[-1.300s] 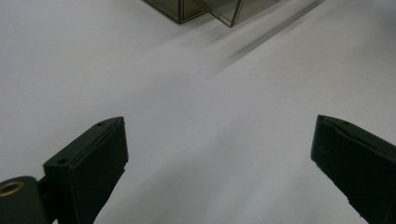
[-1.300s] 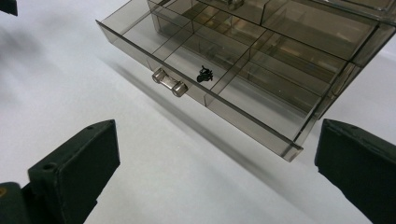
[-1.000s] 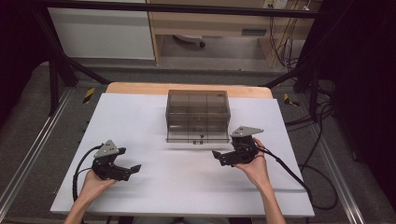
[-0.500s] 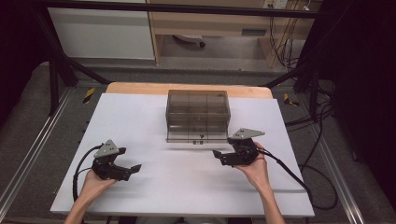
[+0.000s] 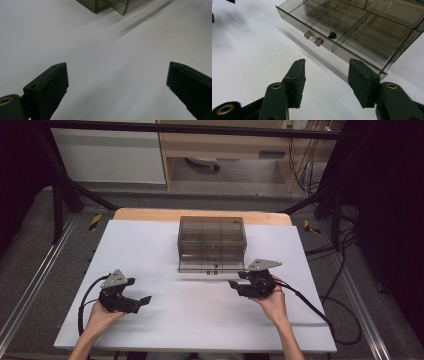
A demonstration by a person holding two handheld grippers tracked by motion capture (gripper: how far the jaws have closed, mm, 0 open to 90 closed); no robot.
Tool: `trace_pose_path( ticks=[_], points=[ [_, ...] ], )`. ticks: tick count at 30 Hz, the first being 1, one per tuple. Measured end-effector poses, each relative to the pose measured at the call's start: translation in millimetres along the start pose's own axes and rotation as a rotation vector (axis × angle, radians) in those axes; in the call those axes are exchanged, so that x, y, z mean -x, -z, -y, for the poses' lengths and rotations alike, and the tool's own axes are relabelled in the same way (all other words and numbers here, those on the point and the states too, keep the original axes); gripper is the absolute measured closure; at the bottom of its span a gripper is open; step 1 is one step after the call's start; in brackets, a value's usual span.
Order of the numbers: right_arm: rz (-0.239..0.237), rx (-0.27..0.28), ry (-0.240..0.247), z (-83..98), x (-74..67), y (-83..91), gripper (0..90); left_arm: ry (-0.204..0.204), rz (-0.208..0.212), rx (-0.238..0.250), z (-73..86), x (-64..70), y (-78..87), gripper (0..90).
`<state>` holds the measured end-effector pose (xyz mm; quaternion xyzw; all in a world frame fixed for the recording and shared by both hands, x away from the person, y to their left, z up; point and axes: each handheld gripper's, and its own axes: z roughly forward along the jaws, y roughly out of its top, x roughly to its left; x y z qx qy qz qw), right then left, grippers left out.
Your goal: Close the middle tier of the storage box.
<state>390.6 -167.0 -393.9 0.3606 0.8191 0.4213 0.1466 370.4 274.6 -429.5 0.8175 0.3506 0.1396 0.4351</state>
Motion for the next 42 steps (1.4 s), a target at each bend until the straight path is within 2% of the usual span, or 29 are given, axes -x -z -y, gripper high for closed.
trace_pose_path(
  ticks=[18, 34, 42],
  points=[
    [-0.016, -0.035, -0.008, 3.1, -3.0, -12.3, 73.9, -0.001, -0.002, 0.002, -0.1, -0.2, 1.1, 3.3],
    [0.006, -0.065, -0.002, 3.7, -3.4, -21.1, 88.8, -0.003, -0.002, 0.002, 0.0, 0.3, 1.4, 3.3],
    [0.012, -0.075, 0.007, 2.4, -4.3, -26.4, 90.0, -0.003, -0.003, 0.002, 0.0, 0.0, 1.2, 3.4]
  ],
)
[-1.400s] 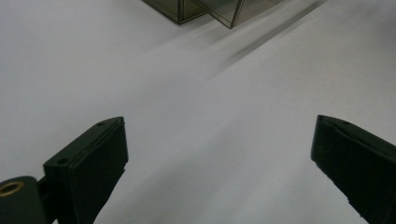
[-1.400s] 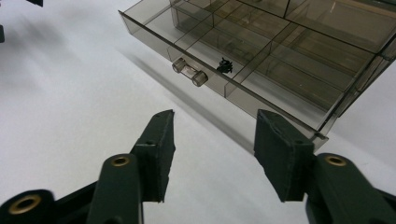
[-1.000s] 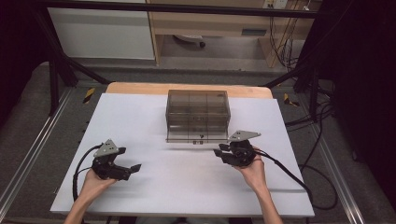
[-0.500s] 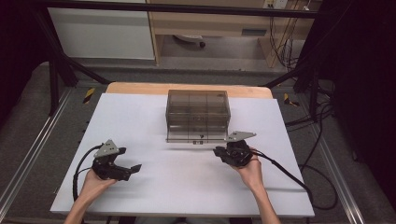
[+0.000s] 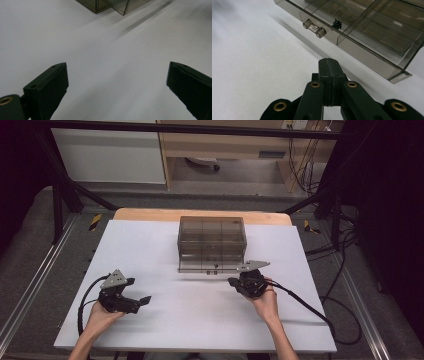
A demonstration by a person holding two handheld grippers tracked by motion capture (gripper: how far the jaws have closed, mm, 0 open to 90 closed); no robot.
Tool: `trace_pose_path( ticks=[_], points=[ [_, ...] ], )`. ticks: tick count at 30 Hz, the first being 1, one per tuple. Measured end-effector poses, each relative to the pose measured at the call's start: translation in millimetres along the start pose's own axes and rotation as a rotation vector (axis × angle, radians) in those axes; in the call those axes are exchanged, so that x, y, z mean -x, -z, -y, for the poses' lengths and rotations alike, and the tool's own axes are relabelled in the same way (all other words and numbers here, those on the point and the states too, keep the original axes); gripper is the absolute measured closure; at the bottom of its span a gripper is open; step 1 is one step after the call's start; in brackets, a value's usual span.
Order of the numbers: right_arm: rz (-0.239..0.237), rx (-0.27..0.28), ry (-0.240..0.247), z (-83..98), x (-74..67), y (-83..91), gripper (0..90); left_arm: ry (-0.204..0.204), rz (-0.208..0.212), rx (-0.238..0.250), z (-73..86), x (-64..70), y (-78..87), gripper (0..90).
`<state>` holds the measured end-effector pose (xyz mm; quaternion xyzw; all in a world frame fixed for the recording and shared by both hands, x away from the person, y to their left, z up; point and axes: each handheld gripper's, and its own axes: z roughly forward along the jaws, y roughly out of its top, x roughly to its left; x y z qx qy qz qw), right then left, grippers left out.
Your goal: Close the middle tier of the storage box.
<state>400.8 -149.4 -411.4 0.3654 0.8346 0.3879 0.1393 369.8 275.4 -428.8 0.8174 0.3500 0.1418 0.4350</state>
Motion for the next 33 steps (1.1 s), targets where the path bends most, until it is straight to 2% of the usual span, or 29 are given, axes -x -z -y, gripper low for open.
trace_pose_path(
  ticks=[9, 20, 33],
  points=[
    [0.008, 0.001, -0.002, -2.9, 0.0, -8.3, 90.0, 0.000, -0.002, 0.002, 0.0, -0.4, 0.6, 3.3],
    [0.017, 0.007, 0.020, -10.6, -3.9, -16.7, 90.0, -0.001, 0.000, 0.004, -0.1, -0.5, 1.2, 3.3],
    [0.030, 0.005, 0.018, -11.5, -0.1, -23.6, 90.0, -0.001, -0.002, 0.001, 0.1, -0.2, 0.6, 3.3]
  ],
)
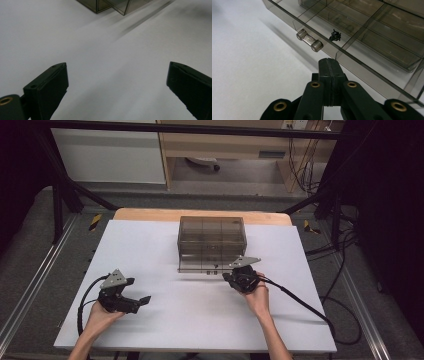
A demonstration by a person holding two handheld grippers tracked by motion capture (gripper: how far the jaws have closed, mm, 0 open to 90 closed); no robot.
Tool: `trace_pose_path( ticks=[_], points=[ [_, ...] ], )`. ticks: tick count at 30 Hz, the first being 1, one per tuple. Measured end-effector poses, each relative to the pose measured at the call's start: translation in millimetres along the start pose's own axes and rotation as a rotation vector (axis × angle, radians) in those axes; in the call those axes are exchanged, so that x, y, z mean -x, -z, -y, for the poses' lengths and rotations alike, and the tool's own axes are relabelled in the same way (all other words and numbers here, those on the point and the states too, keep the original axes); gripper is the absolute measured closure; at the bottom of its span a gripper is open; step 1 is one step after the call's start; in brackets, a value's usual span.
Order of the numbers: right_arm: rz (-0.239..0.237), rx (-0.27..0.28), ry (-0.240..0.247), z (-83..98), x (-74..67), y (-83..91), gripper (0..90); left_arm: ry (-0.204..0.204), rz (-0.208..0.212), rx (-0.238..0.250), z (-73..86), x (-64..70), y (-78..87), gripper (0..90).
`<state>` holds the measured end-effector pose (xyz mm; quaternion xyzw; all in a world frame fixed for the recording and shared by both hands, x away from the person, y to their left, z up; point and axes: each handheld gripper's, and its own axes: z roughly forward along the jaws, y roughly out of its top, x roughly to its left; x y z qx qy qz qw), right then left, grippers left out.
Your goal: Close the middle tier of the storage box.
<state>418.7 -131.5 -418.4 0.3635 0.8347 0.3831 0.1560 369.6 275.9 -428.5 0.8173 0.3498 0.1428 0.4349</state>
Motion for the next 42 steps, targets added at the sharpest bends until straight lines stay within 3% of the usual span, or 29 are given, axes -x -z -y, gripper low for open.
trace_pose_path(
  ticks=[22, 32, 42],
  points=[
    [0.004, -0.003, -0.008, -1.0, 4.5, -14.3, 90.0, -0.001, 0.000, -0.003, 0.3, -0.1, -0.8, 3.3],
    [0.006, -0.010, 0.030, -5.7, -2.3, -21.1, 90.0, -0.001, -0.001, -0.001, 0.2, 0.0, -0.1, 3.4],
    [0.006, -0.003, 0.020, -6.3, -1.5, -21.4, 90.0, -0.002, -0.001, -0.002, 0.2, 0.3, -0.4, 3.4]
  ],
)
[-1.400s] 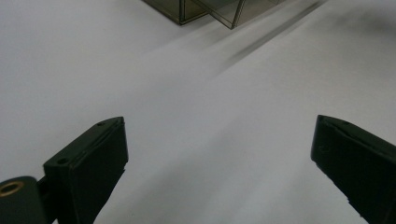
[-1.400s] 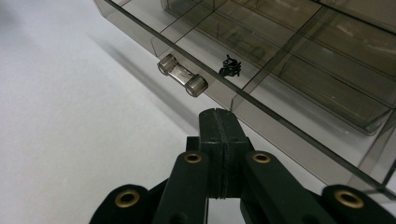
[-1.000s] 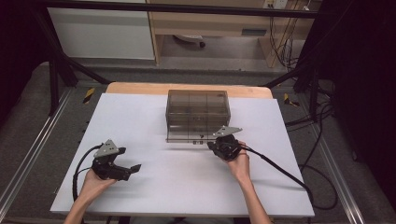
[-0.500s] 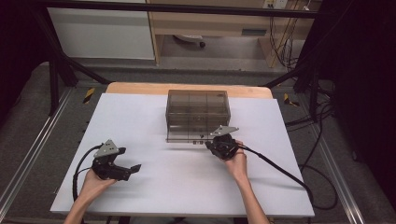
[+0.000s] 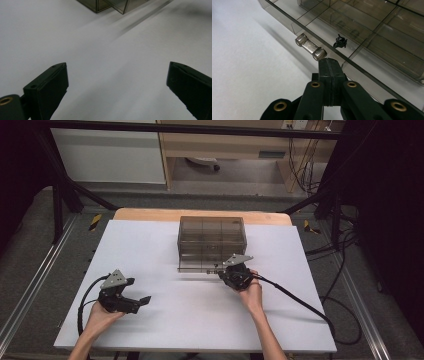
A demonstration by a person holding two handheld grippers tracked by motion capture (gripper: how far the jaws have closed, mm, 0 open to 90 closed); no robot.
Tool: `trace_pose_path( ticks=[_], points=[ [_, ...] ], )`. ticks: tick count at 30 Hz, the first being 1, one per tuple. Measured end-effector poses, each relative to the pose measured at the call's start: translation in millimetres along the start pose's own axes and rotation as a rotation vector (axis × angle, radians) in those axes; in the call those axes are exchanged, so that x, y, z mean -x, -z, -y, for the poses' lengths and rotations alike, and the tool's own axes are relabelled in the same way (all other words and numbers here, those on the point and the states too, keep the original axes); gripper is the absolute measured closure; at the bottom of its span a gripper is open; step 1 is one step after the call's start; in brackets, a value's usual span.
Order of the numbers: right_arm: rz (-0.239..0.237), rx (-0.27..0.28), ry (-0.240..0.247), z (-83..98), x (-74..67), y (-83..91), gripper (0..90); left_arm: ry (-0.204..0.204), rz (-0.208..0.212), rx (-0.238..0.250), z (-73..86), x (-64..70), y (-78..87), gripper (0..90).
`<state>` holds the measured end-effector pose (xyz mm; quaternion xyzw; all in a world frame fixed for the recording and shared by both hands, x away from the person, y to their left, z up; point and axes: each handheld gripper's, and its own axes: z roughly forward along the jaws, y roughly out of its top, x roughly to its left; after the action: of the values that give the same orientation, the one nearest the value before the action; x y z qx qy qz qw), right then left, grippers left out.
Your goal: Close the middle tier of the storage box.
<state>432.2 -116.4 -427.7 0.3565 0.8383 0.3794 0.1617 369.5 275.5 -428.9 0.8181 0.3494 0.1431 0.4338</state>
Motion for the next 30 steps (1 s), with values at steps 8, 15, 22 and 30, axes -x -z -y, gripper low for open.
trace_pose_path(
  ticks=[8, 15, 22, 30],
  points=[
    [0.000, 0.006, -0.001, -1.1, 1.8, -0.4, 90.0, 0.001, 0.001, 0.000, 0.2, -0.4, 0.0, 3.3],
    [0.000, 0.007, -0.007, -2.2, 3.5, -0.7, 90.0, 0.002, 0.001, -0.001, 0.2, -0.4, -0.2, 3.4],
    [0.005, 0.015, -0.005, -3.2, 5.5, -1.5, 90.0, 0.002, 0.000, 0.000, 0.3, -0.4, -0.1, 3.3],
    [0.007, 0.016, -0.009, -3.9, 7.3, -2.7, 90.0, 0.002, 0.001, -0.001, 0.3, -0.5, -0.2, 3.3]
  ],
)
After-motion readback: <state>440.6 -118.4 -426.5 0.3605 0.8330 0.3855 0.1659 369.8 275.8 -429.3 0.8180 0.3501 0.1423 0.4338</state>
